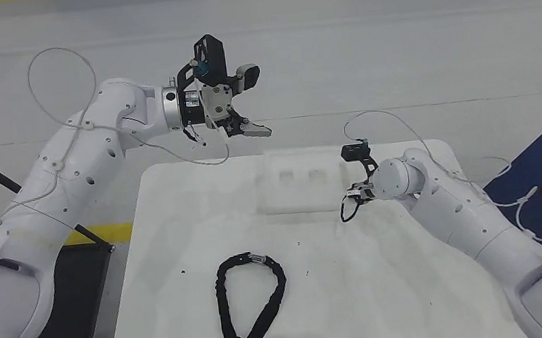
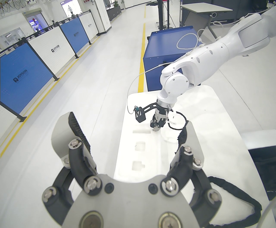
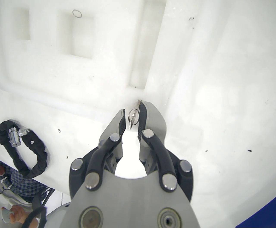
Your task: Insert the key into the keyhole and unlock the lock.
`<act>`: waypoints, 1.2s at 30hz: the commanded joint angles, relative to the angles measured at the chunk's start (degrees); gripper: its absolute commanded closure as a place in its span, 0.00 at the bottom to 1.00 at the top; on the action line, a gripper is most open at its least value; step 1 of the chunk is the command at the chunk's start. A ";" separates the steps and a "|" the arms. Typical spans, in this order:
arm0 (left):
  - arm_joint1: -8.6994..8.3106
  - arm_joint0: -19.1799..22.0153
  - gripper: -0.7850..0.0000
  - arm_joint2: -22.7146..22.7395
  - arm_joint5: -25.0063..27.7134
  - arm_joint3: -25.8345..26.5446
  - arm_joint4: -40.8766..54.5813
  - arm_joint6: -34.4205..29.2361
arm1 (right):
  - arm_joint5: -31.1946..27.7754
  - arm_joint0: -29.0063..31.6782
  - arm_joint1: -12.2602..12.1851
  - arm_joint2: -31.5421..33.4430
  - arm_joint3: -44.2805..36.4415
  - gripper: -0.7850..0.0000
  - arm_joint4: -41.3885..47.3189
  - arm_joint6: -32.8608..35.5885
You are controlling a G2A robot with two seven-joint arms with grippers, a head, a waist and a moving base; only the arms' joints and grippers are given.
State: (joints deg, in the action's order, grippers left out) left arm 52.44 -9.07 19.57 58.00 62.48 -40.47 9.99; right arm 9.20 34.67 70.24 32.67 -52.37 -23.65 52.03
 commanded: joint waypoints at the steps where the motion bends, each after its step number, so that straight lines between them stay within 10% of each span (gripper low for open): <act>1: 0.00 0.00 0.00 0.00 0.00 0.00 0.00 0.00 | 0.03 -0.10 0.34 0.03 0.97 0.79 0.06 -0.25; 6: 0.00 0.00 0.00 0.00 0.00 0.00 0.00 0.00 | 0.17 -0.52 1.22 -0.12 2.67 1.00 -0.42 -0.34; 22: 0.00 0.00 0.00 0.00 0.00 0.00 0.00 0.00 | 1.90 -2.07 0.33 3.71 -2.74 1.00 -4.24 6.15; 36: 0.00 0.00 0.00 0.00 0.00 0.00 0.00 0.00 | -1.74 8.09 -6.62 20.36 -28.97 1.00 -4.41 11.77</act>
State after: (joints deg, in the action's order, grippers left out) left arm 52.44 -9.07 19.57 58.00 62.48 -40.47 9.99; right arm 7.81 41.62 64.13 51.36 -78.76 -28.03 63.52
